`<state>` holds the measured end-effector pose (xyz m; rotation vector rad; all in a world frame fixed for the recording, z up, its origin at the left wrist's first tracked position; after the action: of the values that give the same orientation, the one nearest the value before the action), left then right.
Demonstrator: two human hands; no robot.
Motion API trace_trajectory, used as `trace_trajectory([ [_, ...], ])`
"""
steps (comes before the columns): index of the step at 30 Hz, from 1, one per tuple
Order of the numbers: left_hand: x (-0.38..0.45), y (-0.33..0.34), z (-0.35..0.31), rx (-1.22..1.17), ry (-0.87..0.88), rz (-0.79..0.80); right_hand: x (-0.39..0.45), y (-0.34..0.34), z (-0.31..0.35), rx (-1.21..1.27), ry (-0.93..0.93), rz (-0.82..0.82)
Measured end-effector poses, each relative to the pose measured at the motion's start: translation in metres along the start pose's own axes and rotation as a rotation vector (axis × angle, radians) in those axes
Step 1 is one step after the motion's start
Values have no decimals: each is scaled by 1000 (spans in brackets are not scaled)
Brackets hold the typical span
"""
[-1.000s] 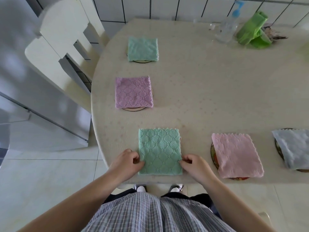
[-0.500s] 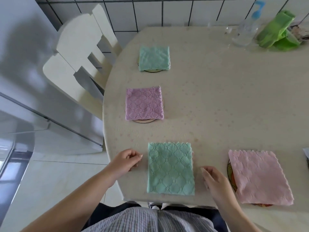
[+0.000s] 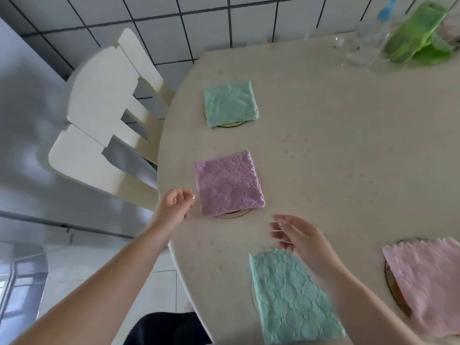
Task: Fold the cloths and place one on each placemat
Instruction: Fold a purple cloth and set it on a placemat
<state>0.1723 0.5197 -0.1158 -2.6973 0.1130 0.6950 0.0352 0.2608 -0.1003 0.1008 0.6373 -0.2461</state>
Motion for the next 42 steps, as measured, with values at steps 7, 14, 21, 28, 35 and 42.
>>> trace_trajectory([
  [7,109,4,-50,349,261,247,21,101,-15,228,130,-63],
  [14,120,31,-72,691,415,470,31,122,-12,153,116,-233],
  [21,87,40,-100,795,1019,382,15,93,24,-591,-231,-692],
  [28,36,101,-57,1091,1529,769,37,104,15,-1130,-99,-623],
  [35,163,54,-128,737,1000,408,36,89,28,-975,-239,-680],
  [42,264,27,-185,300,379,66,129,116,113,-541,-302,-437],
])
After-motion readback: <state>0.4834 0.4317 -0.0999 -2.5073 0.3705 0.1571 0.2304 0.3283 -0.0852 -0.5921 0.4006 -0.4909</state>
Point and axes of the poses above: each hand's wrist, its own x-axis towards the middle knuckle, its own y-axis out of the palm, z = x × y, the point moved 9 cm from there along x, towards the middle knuckle, and after that the axes turned 1 degree about -x, right-handed, at the moved point
